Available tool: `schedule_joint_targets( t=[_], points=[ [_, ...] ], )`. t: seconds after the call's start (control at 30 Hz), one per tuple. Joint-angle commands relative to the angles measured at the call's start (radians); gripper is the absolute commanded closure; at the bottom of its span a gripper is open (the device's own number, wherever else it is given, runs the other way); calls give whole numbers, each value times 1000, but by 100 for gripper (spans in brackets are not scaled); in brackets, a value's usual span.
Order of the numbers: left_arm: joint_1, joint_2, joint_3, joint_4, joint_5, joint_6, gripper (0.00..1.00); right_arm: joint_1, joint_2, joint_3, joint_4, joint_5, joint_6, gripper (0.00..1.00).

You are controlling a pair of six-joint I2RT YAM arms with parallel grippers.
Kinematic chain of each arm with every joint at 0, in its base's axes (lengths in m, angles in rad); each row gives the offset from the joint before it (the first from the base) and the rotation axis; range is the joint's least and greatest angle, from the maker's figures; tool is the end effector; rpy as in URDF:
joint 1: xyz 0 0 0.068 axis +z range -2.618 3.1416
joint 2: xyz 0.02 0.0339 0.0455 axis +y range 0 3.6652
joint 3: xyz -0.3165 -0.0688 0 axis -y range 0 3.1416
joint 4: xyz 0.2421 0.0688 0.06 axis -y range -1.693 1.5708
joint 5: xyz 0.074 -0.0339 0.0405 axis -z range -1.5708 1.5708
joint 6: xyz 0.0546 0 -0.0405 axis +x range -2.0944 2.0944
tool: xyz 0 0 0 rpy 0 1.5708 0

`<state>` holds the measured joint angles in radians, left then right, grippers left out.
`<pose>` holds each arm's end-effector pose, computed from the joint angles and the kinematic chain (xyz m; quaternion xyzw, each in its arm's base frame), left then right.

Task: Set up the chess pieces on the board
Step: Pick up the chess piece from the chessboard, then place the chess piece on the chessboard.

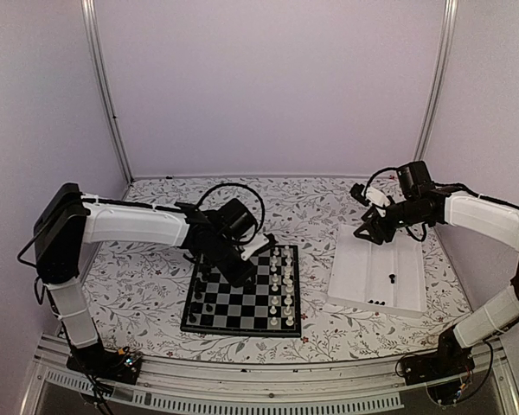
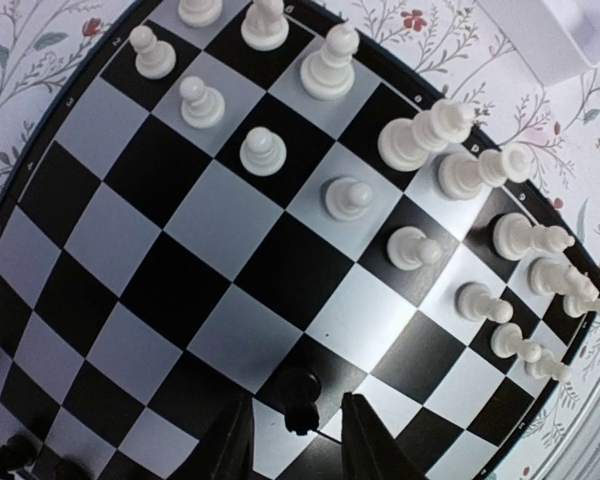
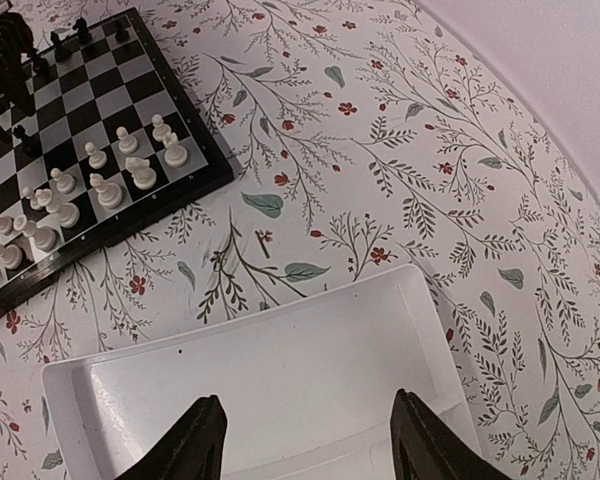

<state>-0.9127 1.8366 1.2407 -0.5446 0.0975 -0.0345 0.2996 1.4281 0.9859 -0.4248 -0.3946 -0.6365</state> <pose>0.2348 -0.3124 0.2160 0.4242 0.8788 -0.1396 0.1681 0.2804 0.1086 0.2826 -0.4756 0.7910 0.1247 0.3641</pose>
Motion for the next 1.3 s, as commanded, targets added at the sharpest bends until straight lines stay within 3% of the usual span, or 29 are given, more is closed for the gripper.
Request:
schedule_joint_targets(
  t=[0.0, 0.37, 0.53, 0.73, 1.27],
  points=[
    [-14, 43, 50, -15, 11, 6, 70, -5, -12, -12, 17, 1, -9, 41],
    [-15, 61, 54, -54, -12, 2, 72, -6, -5, -13, 15, -6, -10, 41],
    [-14, 60, 65, -62, -15, 7, 84, -5, -6, -14, 15, -7, -10, 41],
    [4, 23, 91, -103, -65, 31, 87, -5, -4, -15, 15, -8, -11, 41],
    [312, -119, 78, -98, -80, 38, 88, -6, 3, -18, 13, -12, -15, 41]
  ],
)
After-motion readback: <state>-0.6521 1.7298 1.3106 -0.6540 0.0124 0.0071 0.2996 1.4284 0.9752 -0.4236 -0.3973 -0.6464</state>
